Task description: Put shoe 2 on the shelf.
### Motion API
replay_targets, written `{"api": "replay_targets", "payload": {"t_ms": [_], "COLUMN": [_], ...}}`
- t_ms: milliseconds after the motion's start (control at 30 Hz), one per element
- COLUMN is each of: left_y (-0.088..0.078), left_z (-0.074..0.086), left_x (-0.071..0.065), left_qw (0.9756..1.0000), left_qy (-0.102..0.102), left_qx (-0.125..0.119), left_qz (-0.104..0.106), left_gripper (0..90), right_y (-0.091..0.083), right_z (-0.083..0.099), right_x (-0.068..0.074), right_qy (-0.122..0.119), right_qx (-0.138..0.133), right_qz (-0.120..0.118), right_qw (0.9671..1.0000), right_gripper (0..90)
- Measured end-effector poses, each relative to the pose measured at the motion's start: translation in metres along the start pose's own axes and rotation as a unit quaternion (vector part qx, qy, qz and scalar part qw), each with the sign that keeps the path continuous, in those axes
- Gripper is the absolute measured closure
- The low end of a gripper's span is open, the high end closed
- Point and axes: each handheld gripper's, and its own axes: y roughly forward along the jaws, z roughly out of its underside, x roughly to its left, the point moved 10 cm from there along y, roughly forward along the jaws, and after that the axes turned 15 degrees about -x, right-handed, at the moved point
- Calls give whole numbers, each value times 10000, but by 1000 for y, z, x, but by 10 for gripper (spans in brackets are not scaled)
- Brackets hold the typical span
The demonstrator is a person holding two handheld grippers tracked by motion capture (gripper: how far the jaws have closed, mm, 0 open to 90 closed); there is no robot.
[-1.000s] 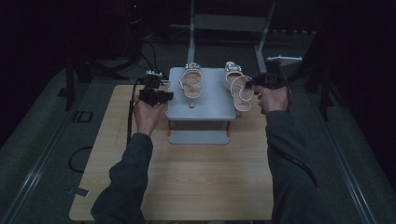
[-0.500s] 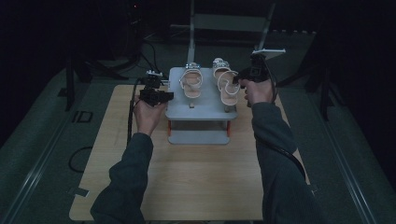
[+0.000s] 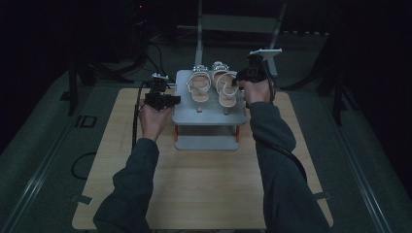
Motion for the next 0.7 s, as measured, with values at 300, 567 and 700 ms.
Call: {"api": "replay_targets", "payload": {"t_ms": [300,567,700], "left_y": [0,0,0], "left_z": [0,0,0], "left_x": [0,0,1], "left_qw": [10000,10000,10000], "left_qy": [-6,-1,-3], "left_qx": [0,-1,-1], "left_qz": [23,14,17], "left_gripper": [575,575,575], "right_y": [11,17,20], "right_z": [0,-1,0], "right_x": [1,2,2], "right_qy": [39,48,26], "right_qx": [170,293,373], "right_qz": [129,201,206], "right_qw": [9998,9994,9991], "right_gripper": [824,821,820]}}
